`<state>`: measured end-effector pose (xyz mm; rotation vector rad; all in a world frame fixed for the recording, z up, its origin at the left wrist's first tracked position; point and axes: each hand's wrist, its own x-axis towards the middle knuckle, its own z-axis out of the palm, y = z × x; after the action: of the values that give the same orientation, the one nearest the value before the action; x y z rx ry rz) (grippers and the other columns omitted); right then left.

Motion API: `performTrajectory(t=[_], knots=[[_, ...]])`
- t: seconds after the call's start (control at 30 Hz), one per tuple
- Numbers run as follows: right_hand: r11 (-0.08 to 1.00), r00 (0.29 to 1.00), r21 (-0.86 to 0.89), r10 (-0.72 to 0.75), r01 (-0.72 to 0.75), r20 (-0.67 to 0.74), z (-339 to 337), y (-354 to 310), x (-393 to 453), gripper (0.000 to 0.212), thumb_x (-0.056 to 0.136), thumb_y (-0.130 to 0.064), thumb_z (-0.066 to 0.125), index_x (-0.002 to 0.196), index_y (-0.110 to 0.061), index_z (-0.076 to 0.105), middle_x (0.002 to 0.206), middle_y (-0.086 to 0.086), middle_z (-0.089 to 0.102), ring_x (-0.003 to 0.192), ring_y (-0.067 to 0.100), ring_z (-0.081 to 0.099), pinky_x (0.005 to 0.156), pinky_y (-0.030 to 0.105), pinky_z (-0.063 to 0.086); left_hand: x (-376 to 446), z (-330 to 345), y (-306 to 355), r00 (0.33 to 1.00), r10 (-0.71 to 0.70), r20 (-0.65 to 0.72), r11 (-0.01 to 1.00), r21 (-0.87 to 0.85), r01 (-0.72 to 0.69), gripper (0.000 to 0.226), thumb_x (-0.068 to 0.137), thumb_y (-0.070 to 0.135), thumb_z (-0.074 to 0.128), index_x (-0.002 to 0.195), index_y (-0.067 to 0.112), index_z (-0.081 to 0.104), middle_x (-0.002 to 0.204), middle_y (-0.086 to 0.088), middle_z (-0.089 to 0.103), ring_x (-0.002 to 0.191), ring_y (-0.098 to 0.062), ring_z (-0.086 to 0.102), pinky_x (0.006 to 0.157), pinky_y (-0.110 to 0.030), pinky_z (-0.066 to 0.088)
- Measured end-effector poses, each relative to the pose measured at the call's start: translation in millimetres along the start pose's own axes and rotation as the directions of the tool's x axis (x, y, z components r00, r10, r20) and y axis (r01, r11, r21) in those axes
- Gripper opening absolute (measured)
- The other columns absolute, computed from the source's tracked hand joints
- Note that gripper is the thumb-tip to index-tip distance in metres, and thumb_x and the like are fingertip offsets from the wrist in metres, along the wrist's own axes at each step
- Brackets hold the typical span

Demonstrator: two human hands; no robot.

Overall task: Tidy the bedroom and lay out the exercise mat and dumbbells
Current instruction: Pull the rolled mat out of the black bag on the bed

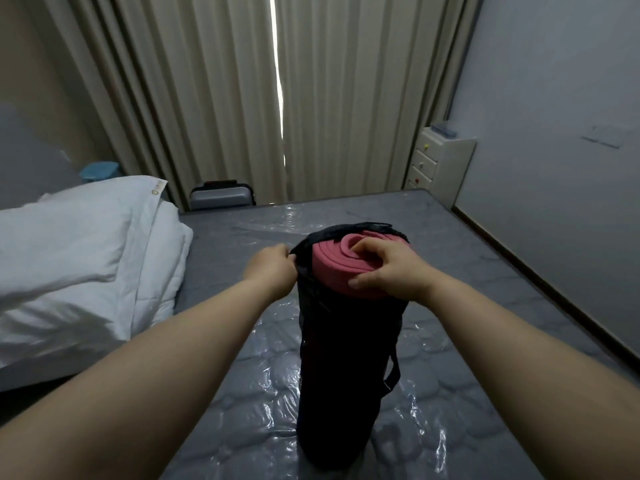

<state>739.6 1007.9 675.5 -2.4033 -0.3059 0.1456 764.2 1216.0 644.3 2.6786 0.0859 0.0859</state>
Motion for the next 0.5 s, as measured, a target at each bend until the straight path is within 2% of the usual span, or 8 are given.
performTrajectory(t=[0.07, 0.1, 0.17, 0.23, 0.27, 0.37, 0.43, 0.5], knots=[[0.993, 0.995, 0.104, 0.043, -0.052, 0.088, -10.3, 3.7, -9.6, 0.05, 0.068, -0.018, 0.082, 0.112, -0.03, 0.06, 0.109, -0.013, 0.055, 0.11, 0.013, 0.052, 0.091, 0.02, 0.04, 4.9, 9.8, -5.0, 0.99, -0.001, 0.138, 0.998, 0.059, -0.007, 0.023, 0.098, 0.027, 0.041, 0.084, 0.011, 0.049, 0.107, -0.018, 0.061, 0.086, -0.031, 0.051, 0.067, -0.031, 0.033], [0.993, 0.992, 0.084, 0.079, -0.088, 0.099, -14.6, 3.6, -11.9, 0.052, 0.069, -0.015, 0.08, 0.114, -0.029, 0.06, 0.109, -0.012, 0.053, 0.108, 0.012, 0.051, 0.086, 0.019, 0.04, 7.4, 15.0, -1.7, 0.986, 0.017, 0.167, 0.999, 0.044, -0.024, 0.02, 0.097, 0.027, 0.045, 0.088, 0.011, 0.052, 0.108, -0.017, 0.062, 0.088, -0.03, 0.052, 0.067, -0.03, 0.034], [0.984, 0.983, -0.082, 0.167, -0.16, 0.081, -20.5, -1.2, -13.5, 0.051, 0.074, -0.018, 0.072, 0.12, -0.027, 0.054, 0.109, -0.008, 0.049, 0.11, 0.017, 0.049, 0.093, 0.027, 0.039, 9.0, 19.4, 11.7, 0.988, 0.084, 0.126, 0.993, -0.093, -0.073, 0.017, 0.09, 0.024, 0.055, 0.103, 0.013, 0.056, 0.115, -0.012, 0.06, 0.1, -0.03, 0.056, 0.073, -0.028, 0.037], [0.923, 0.967, -0.307, 0.255, -0.234, 0.029, -21.3, -10.6, -12.7, 0.044, 0.075, -0.031, 0.062, 0.116, -0.024, 0.049, 0.105, -0.002, 0.049, 0.115, 0.027, 0.047, 0.106, 0.039, 0.031, 13.4, 18.0, 28.3, 0.978, 0.181, 0.105, 0.955, -0.255, -0.15, 0.034, 0.084, 0.016, 0.059, 0.118, 0.021, 0.057, 0.122, -0.004, 0.059, 0.109, -0.024, 0.057, 0.08, -0.026, 0.041], [0.893, 0.95, -0.347, 0.31, -0.285, 0.017, -18.2, -15.5, -12.8, 0.05, 0.073, -0.041, 0.059, 0.117, -0.021, 0.048, 0.108, 0.001, 0.051, 0.117, 0.029, 0.046, 0.108, 0.043, 0.029, 14.8, 15.9, 36.1, 0.965, 0.225, 0.133, 0.934, -0.31, -0.175, 0.039, 0.082, 0.013, 0.059, 0.119, 0.023, 0.059, 0.121, -0.001, 0.061, 0.107, -0.021, 0.058, 0.081, -0.025, 0.042], [0.868, 0.923, -0.313, 0.362, -0.385, -0.131, 1.1, -19.9, -12.8, 0.073, 0.068, -0.073, 0.052, 0.114, -0.017, 0.058, 0.119, 0.004, 0.058, 0.116, 0.028, 0.05, 0.106, 0.049, 0.032, 20.7, 12.9, 54.8, 0.948, 0.226, 0.226, 0.906, -0.406, -0.119, 0.028, 0.079, 0.009, 0.055, 0.1, 0.021, 0.068, 0.101, -0.005, 0.07, 0.086, -0.02, 0.064, 0.074, -0.027, 0.051], [0.862, 0.92, -0.343, 0.297, -0.373, -0.254, 8.7, -14.5, -13.9, 0.065, 0.07, -0.076, 0.048, 0.099, -0.02, 0.062, 0.111, 0.001, 0.063, 0.112, 0.026, 0.052, 0.107, 0.052, 0.028, 25.9, 11.7, 62.2, 0.951, 0.17, 0.257, 0.894, -0.445, -0.039, 0.022, 0.083, 0.009, 0.049, 0.094, 0.016, 0.066, 0.093, -0.012, 0.067, 0.07, -0.024, 0.065, 0.066, -0.032, 0.058], [0.892, 0.934, -0.317, 0.242, -0.321, -0.264, 4.9, -5.6, -15.3, 0.052, 0.072, -0.072, 0.052, 0.091, -0.024, 0.058, 0.102, -0.004, 0.062, 0.105, 0.023, 0.053, 0.107, 0.052, 0.027, 30.6, 12.3, 64.8, 0.938, 0.17, 0.303, 0.862, -0.507, 0.008, 0.017, 0.092, 0.021, 0.049, 0.099, 0.011, 0.061, 0.092, -0.013, 0.062, 0.052, -0.021, 0.061, 0.053, -0.029, 0.057]])
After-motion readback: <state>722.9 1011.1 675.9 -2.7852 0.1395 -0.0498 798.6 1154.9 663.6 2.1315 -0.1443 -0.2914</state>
